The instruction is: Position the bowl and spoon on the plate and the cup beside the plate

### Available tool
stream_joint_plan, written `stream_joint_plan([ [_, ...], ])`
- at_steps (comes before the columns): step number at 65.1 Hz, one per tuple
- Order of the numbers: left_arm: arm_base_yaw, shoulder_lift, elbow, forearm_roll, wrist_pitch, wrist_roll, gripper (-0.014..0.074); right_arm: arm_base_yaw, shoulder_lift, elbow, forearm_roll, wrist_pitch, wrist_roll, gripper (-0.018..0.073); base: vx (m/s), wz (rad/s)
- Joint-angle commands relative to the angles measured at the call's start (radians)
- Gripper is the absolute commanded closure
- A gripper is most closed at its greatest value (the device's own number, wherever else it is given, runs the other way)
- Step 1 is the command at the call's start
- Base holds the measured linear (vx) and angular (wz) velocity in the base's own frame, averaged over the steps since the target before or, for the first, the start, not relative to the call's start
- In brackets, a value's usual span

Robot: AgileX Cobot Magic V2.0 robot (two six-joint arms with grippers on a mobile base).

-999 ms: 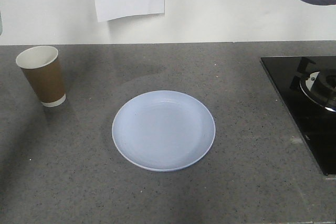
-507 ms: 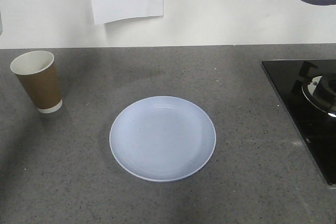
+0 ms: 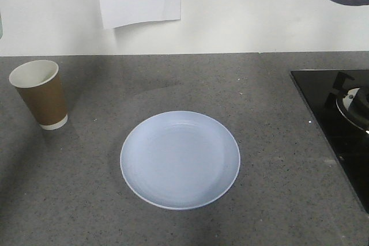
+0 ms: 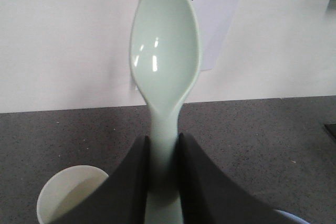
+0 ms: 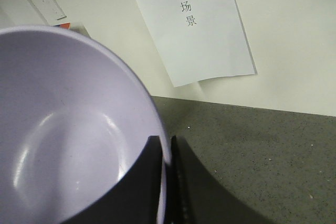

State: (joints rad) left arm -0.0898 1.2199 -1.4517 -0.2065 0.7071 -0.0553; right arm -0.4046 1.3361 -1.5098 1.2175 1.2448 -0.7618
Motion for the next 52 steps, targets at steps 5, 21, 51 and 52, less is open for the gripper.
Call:
stream_joint_plan([
  [5, -0.002, -0.023, -0.027, -0.016, -0.066, -0.002, 0.0602, -0.005, -0.026, -0.03, 0.079, -0.013, -0.01, 0.0564, 0.03, 0.0],
  [21, -0.002, -0.023, -0.027, -0.016, -0.066, -0.002, 0.0602, -0.005, -0.026, -0.03, 0.079, -0.013, -0.01, 0.0564, 0.02, 0.01],
  [51, -0.002, -0.023, -0.027, -0.016, -0.066, -0.002, 0.0602, -0.005, -0.026, -0.03, 0.079, -0.013, -0.01, 0.0564, 0.0, 0.0],
  [52, -0.002, -0.023, -0.027, -0.016, -0.066, -0.002, 0.0602, -0.005, -0.026, -0.03, 0.079, -0.013, -0.01, 0.0564, 0.0, 0.0],
])
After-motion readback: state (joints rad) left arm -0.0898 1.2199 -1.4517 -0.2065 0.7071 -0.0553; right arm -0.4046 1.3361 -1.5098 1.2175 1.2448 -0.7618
